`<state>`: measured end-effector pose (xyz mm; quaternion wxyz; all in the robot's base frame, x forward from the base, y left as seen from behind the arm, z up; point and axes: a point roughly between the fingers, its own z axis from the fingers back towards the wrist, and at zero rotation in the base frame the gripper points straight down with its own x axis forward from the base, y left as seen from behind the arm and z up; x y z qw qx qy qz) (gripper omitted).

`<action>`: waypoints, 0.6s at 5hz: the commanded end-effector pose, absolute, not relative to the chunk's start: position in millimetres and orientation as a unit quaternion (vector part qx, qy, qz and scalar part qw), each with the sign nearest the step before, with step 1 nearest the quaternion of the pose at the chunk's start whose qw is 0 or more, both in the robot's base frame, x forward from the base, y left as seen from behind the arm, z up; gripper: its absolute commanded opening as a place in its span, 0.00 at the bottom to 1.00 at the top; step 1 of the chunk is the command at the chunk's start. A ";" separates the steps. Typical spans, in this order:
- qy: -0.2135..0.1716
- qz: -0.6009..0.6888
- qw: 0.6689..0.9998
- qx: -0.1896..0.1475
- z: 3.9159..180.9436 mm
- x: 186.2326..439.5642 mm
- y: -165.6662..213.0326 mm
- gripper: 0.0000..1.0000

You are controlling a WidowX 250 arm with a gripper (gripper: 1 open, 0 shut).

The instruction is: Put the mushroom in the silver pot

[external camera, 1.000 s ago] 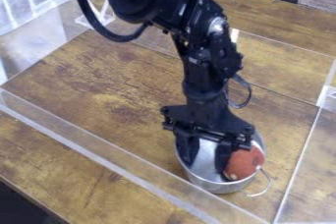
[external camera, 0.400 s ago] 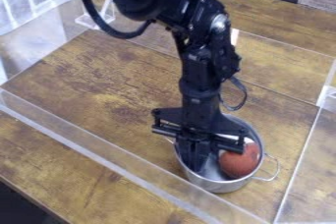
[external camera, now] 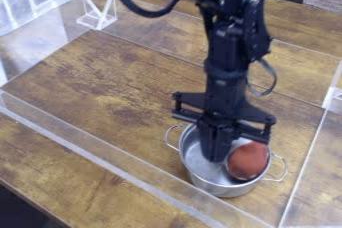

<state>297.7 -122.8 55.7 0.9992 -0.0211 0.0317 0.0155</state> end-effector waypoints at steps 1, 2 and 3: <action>-0.008 -0.025 0.999 -0.041 84.8 308.1 -138.3 0.00; -0.006 -0.028 0.999 -0.045 82.1 311.0 -149.3 0.00; -0.002 -0.029 0.999 -0.046 78.2 314.4 -157.5 1.00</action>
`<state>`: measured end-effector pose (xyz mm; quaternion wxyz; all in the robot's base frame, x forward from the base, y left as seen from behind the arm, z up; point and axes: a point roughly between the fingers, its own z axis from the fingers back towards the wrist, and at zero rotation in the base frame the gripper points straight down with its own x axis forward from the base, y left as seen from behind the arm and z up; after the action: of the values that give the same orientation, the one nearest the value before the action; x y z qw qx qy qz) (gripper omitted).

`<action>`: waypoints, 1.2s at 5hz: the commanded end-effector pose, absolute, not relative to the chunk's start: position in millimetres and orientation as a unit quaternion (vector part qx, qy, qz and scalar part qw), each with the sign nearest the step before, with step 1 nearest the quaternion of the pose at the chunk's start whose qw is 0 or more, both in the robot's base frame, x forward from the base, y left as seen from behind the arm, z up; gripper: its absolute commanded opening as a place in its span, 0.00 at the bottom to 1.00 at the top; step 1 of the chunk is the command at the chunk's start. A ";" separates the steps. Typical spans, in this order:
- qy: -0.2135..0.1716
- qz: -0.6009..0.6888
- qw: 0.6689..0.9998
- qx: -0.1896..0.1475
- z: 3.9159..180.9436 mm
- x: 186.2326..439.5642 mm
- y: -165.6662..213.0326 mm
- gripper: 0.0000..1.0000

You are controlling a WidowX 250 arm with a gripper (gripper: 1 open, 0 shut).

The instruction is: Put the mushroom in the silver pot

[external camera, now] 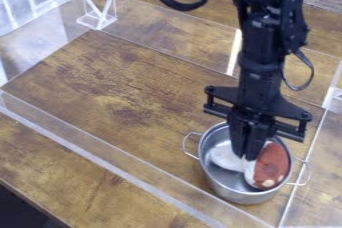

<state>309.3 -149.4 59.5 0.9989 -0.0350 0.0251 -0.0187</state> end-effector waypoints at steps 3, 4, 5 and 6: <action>0.004 0.034 0.998 -0.050 90.8 316.5 -145.3 1.00; 0.006 0.065 0.997 -0.049 97.4 314.6 -136.1 1.00; 0.006 0.097 0.994 -0.050 105.6 313.2 -127.2 1.00; 0.009 0.109 0.993 -0.048 104.0 313.2 -125.6 1.00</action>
<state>310.4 -129.6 82.3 0.9931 -0.0359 0.0370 0.1055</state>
